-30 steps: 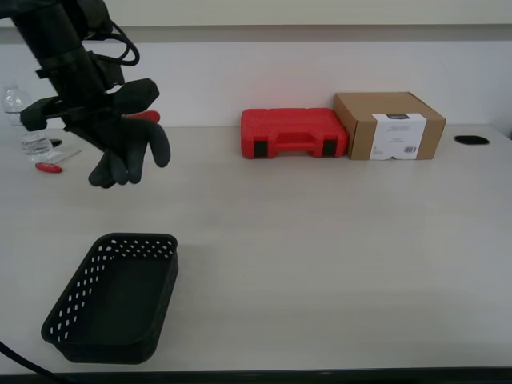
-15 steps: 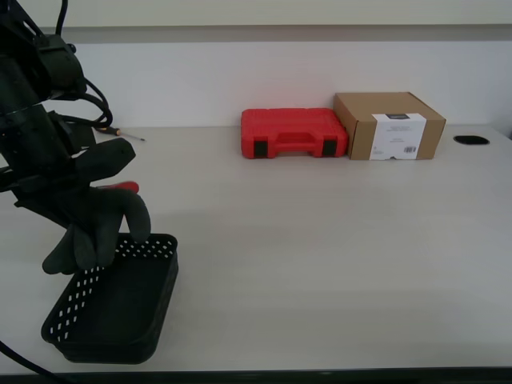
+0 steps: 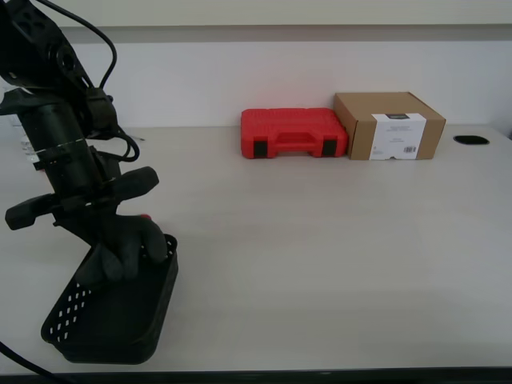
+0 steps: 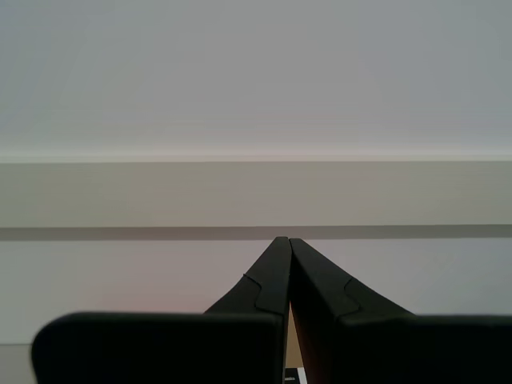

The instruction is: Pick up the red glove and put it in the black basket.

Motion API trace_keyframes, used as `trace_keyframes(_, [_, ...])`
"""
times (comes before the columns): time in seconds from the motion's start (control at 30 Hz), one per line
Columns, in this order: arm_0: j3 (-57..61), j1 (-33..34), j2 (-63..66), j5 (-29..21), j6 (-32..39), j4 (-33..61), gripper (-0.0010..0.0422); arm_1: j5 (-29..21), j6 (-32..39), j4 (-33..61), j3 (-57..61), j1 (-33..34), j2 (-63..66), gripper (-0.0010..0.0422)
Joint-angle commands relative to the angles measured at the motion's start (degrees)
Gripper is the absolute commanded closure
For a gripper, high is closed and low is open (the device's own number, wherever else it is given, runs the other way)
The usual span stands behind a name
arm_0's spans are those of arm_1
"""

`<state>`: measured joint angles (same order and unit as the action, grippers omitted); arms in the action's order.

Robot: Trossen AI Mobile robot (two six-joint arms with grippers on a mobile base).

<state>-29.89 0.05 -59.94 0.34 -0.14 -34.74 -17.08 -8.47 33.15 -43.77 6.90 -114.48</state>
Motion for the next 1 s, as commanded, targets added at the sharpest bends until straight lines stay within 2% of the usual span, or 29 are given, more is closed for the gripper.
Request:
trace_keyframes(0.03, [-0.07, -0.09, 0.0, -0.02, 0.15, -0.13, 0.0412, -1.55, 0.31, 4.02, -4.04, 0.07, -5.27, 0.0413])
trace_keyframes(0.13, [-0.07, -0.11, 0.0, -0.04, 0.15, 0.26, 0.0412, -2.34, 2.47, 12.2, -9.6, 0.07, -12.48, 0.0413])
trace_keyframes(0.27, [-0.07, -0.11, 0.0, -0.04, 0.15, 0.66, 0.0412, -2.25, 3.48, 17.68, -14.93, 0.0, -19.1, 0.0413])
trace_keyframes(0.7, [-0.07, -0.11, 0.0, -0.02, 0.15, 0.7, 0.0412, -1.4, 4.57, 18.01, -16.35, 0.0, -19.78, 0.0407])
trace_keyframes(0.77, [-0.07, -0.11, 0.0, -0.02, 0.15, 0.72, 0.0412, -1.38, 4.92, 18.93, -16.35, -0.02, -19.78, 0.0378])
trace_keyframes(0.83, [-0.07, -0.11, 0.0, -0.02, 0.15, 0.7, 0.0412, -0.52, 5.03, 19.08, -16.35, -0.02, -19.78, 0.0329])
trace_keyframes(0.87, [-0.07, -0.11, 0.0, -0.02, 0.15, 0.72, 0.0412, 0.52, 5.03, 19.56, -16.35, -0.02, -19.78, 0.029])
trace_keyframes(0.93, [-0.07, -0.11, 0.0, -0.02, 0.15, 0.72, 0.0412, 0.72, 5.16, 21.73, -16.35, -0.02, -19.78, 0.0174])
trace_keyframes(1.0, [-0.07, -0.11, 0.0, -0.02, 0.15, 0.7, 0.0412, 0.79, 5.11, 22.67, -16.35, 0.0, -19.76, 0.0096])
